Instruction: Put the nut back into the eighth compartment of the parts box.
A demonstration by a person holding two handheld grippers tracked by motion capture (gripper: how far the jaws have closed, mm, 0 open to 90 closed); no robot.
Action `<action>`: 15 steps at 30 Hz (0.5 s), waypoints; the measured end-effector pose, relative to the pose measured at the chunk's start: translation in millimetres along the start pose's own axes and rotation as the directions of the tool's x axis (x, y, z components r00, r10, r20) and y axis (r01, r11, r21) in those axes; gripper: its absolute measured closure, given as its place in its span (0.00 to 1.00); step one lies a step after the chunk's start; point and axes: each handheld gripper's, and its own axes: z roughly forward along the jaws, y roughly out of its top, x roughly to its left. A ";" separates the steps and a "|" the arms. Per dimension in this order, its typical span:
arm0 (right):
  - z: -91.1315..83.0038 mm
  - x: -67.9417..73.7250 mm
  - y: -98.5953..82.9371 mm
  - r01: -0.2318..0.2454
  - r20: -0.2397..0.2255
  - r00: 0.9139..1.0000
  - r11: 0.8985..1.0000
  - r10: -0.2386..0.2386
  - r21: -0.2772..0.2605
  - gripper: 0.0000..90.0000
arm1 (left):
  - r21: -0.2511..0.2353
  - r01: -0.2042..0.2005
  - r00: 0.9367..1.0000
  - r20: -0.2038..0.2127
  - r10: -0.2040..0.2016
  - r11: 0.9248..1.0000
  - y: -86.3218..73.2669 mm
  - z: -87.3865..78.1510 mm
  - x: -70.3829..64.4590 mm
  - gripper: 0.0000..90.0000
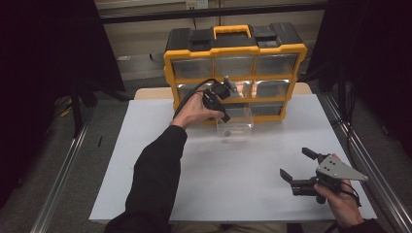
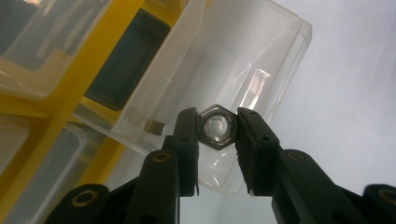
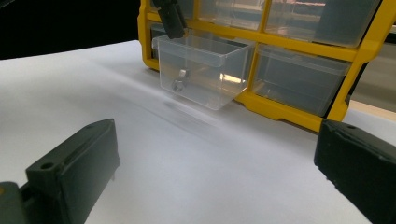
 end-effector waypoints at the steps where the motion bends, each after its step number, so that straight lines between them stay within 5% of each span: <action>1: -0.1 0.0 0.0 0.001 0.000 1.000 1.000 -0.001 0.000 0.00 | 0.004 0.033 0.999 0.006 -0.033 0.999 -0.6 1.4 -0.9 0.78; 2: 0.0 0.1 0.0 0.000 0.000 1.000 1.000 0.000 0.000 0.00 | 0.005 0.004 1.000 0.004 -0.004 1.000 -0.2 2.3 1.8 0.78; 7: 0.3 0.6 0.1 0.002 0.001 1.000 1.000 -0.002 0.001 0.00 | 0.015 0.008 1.000 0.000 -0.008 1.000 0.6 8.5 3.3 0.78; 9: 0.2 0.5 0.1 -0.001 -0.002 1.000 1.000 0.001 0.001 0.00 | 0.011 0.054 0.999 0.001 -0.054 0.998 0.1 12.1 1.1 0.78; 10: 0.0 0.5 0.1 -0.001 -0.002 1.000 1.000 0.001 0.001 0.00 | 0.016 0.021 1.000 0.001 -0.021 1.000 1.0 12.7 3.5 0.78; 12: -0.1 0.5 0.1 0.002 0.000 1.000 1.000 -0.002 0.002 0.00 | 0.027 0.021 1.000 0.005 -0.021 0.999 1.4 14.8 4.6 0.78; 13: 0.0 0.5 0.1 0.003 -0.001 1.000 1.000 -0.003 0.002 0.00 | 0.023 0.051 0.999 0.012 -0.051 0.998 0.9 16.3 3.4 0.78; 15: -0.1 0.6 0.1 0.002 0.000 1.000 1.000 -0.002 0.001 0.00 | 0.038 0.030 1.000 0.007 -0.030 0.999 1.7 16.7 5.7 0.78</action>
